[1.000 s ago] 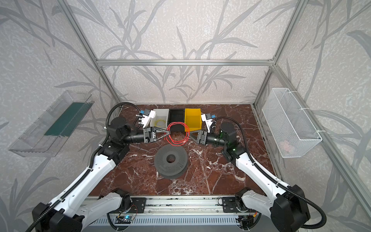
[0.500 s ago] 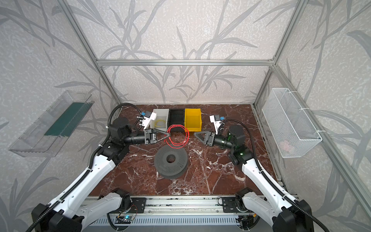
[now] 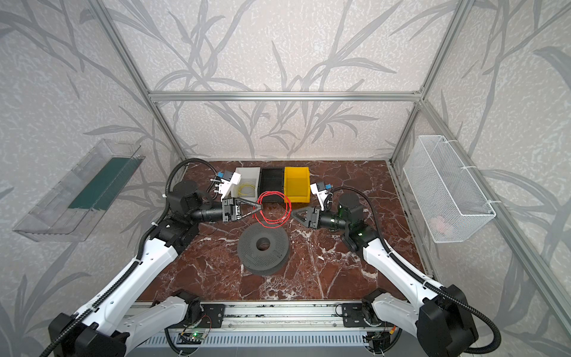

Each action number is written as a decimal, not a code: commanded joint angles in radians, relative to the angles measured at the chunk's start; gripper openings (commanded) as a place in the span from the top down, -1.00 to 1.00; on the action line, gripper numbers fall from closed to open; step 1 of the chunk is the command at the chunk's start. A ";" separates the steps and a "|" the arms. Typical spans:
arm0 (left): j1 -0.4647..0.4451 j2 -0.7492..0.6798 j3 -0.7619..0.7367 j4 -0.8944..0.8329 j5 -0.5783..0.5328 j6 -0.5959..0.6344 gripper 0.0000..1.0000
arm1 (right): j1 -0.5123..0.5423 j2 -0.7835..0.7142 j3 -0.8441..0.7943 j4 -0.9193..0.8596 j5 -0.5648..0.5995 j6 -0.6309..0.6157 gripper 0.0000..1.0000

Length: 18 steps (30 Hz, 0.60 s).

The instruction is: Wrap the cables

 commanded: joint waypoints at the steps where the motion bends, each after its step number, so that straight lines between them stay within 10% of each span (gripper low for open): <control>1: -0.006 -0.015 0.020 0.042 0.022 -0.013 1.00 | 0.031 0.025 0.032 0.057 -0.020 -0.001 0.16; 18: -0.006 -0.013 0.027 0.011 0.008 0.014 1.00 | -0.054 -0.161 0.056 -0.341 0.002 -0.231 0.02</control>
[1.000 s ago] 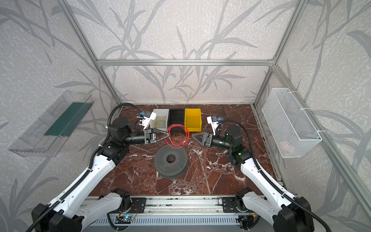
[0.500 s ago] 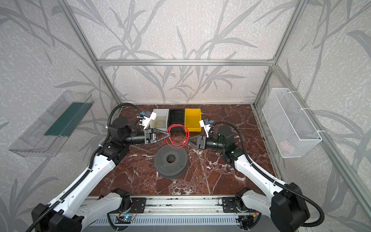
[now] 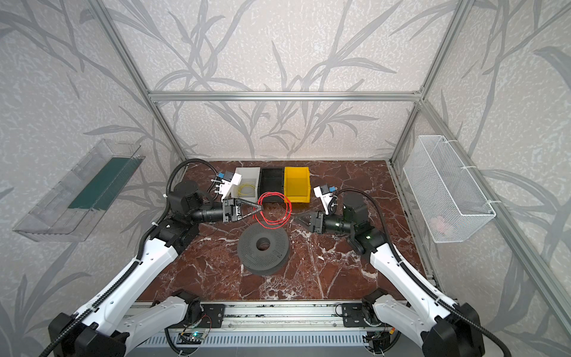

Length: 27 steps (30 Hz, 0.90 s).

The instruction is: Wrap the cables

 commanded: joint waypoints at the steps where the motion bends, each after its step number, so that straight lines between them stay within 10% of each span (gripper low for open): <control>1: -0.004 -0.008 0.026 0.033 0.013 -0.005 1.00 | 0.003 -0.020 0.010 -0.015 -0.057 -0.014 -0.01; 27: -0.004 -0.028 -0.002 0.050 0.031 -0.017 1.00 | 0.125 0.205 0.068 0.353 -0.030 0.158 -0.05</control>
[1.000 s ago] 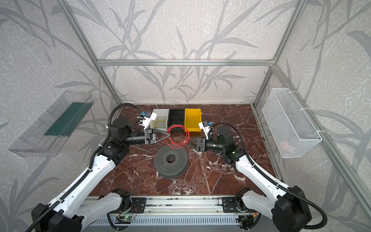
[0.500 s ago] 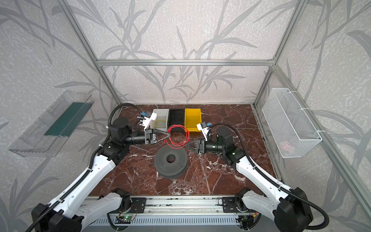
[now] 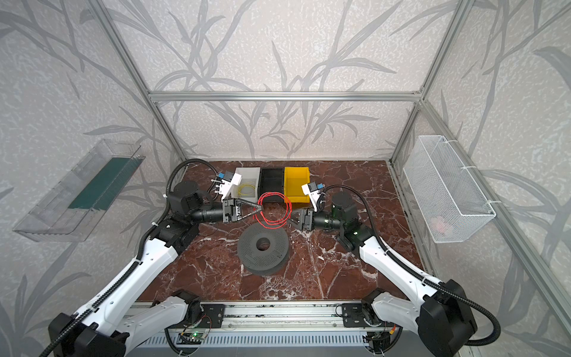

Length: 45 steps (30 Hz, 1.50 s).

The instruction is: Wrap the cables

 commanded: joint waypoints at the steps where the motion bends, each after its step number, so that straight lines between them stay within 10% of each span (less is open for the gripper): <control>1: -0.003 -0.029 -0.003 0.046 0.027 -0.012 1.00 | 0.011 0.048 0.057 0.100 -0.021 0.034 -0.03; 4: -0.003 -0.033 -0.009 0.057 0.023 -0.016 1.00 | 0.015 0.096 0.086 0.131 -0.060 0.057 0.14; 9: -0.001 -0.043 -0.020 0.071 0.020 -0.022 1.00 | 0.005 0.066 0.039 0.136 0.031 0.074 1.00; 23: 0.027 -0.065 -0.015 0.425 0.051 -0.248 1.00 | -0.253 -0.100 -0.056 -0.470 0.393 -0.146 1.00; 34: 0.076 -0.133 0.065 -0.016 -0.133 0.057 1.00 | -0.299 -0.170 0.106 -0.827 0.676 -0.368 1.00; 39: 0.125 -0.113 0.019 0.288 -0.102 -0.171 1.00 | -0.315 -0.140 0.069 -0.819 0.528 -0.365 1.00; 45: 0.086 -0.074 0.040 0.121 -0.045 -0.072 1.00 | -0.302 -0.173 0.117 -0.762 0.233 -0.354 0.81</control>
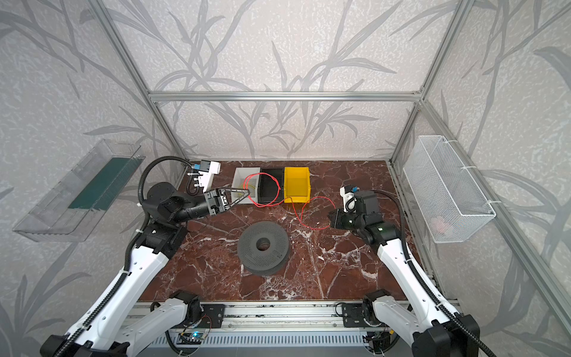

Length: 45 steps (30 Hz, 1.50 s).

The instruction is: Wrap the cables

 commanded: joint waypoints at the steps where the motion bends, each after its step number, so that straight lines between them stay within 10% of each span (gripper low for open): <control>1: -0.025 -0.001 0.024 -0.061 0.034 0.068 1.00 | 0.002 -0.037 0.048 -0.016 -0.167 -0.026 0.73; 5: -0.055 0.013 0.009 -0.076 0.048 0.093 1.00 | 0.003 -0.070 0.174 -0.095 -0.234 -0.115 -0.19; 8: -0.055 0.023 -0.003 -0.057 0.061 0.082 1.00 | 0.003 -0.080 0.289 -0.240 -0.151 -0.218 -0.45; 17: -0.056 0.085 -0.060 0.336 0.188 -0.221 1.00 | 0.037 -0.081 0.166 0.111 -0.354 -0.083 -0.55; 24: -0.076 0.029 -0.005 -0.057 0.156 0.052 1.00 | 0.142 0.037 0.252 0.266 -0.384 -0.026 -0.49; 36: -0.089 0.020 -0.039 0.202 0.169 -0.201 1.00 | 0.165 0.006 0.164 0.280 -0.500 -0.226 -0.50; 45: -0.091 0.021 -0.057 0.301 0.140 -0.341 1.00 | 0.236 -0.083 0.046 0.277 -0.295 -0.315 -0.57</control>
